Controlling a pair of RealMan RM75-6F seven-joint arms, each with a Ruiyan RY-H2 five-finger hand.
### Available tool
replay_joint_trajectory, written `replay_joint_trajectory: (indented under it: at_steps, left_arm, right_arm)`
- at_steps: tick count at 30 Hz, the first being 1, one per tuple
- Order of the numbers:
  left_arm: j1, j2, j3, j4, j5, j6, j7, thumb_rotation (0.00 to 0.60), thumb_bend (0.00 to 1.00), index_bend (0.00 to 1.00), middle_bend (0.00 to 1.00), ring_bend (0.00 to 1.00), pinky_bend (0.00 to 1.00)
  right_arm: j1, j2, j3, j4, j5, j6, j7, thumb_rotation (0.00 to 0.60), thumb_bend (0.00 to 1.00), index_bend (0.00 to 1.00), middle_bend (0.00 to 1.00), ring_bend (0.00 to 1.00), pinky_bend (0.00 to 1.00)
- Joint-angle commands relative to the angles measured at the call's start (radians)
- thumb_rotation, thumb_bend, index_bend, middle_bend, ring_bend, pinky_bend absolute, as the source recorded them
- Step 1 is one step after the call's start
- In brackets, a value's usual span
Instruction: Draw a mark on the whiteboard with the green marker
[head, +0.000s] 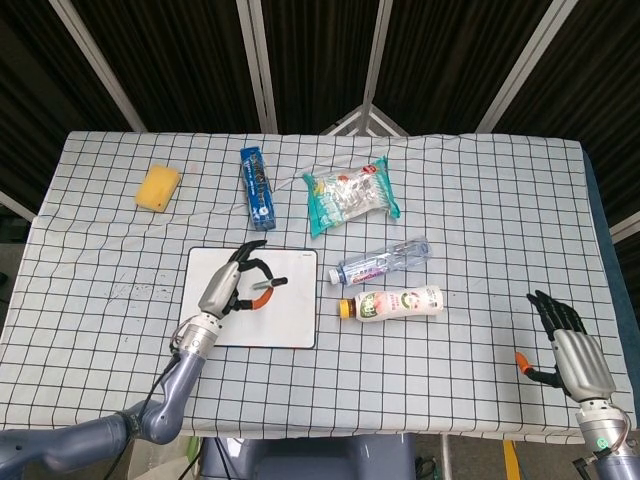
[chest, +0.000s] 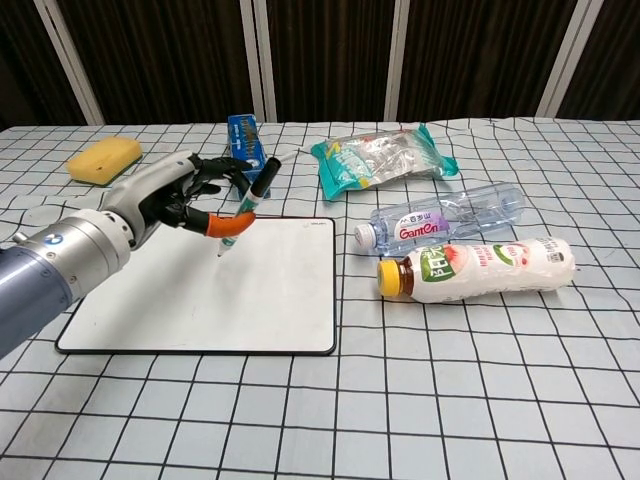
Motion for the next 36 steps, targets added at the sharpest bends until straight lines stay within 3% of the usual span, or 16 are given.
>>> replay_joint_trajectory:
  at_steps: [1,20,31,36]
  left_arm:
    - [-0.01,-0.02,0.001,0.021,0.009,-0.003,-0.023,0.6,0.58,0.62,0.09,0.0,0.02]
    - [-0.056,-0.07,0.02,0.147,0.043,-0.042,-0.087,0.6,0.58,0.63,0.09,0.0,0.02]
    - [-0.062,-0.029,0.031,0.284,0.088,-0.023,-0.119,0.6,0.58,0.63,0.1,0.0,0.02]
    - [-0.054,0.005,0.011,0.283,0.094,0.015,-0.158,0.6,0.58,0.63,0.1,0.0,0.02]
  right_arm:
    - [0.0,0.0,0.0,0.0,0.0,0.0,0.001,0.6,0.35,0.0,0.0,0.0,0.0]
    - [-0.001,0.002,0.0,-0.001,0.001,-0.001,0.009,0.6,0.35,0.0,0.0,0.0,0.0]
    - [0.001,-0.001,0.001,-0.006,0.006,-0.005,0.008,0.6,0.35,0.0,0.0,0.0,0.0]
    - [-0.001,-0.001,-0.002,-0.008,0.0,-0.002,0.003,0.6,0.35,0.0,0.0,0.0,0.0]
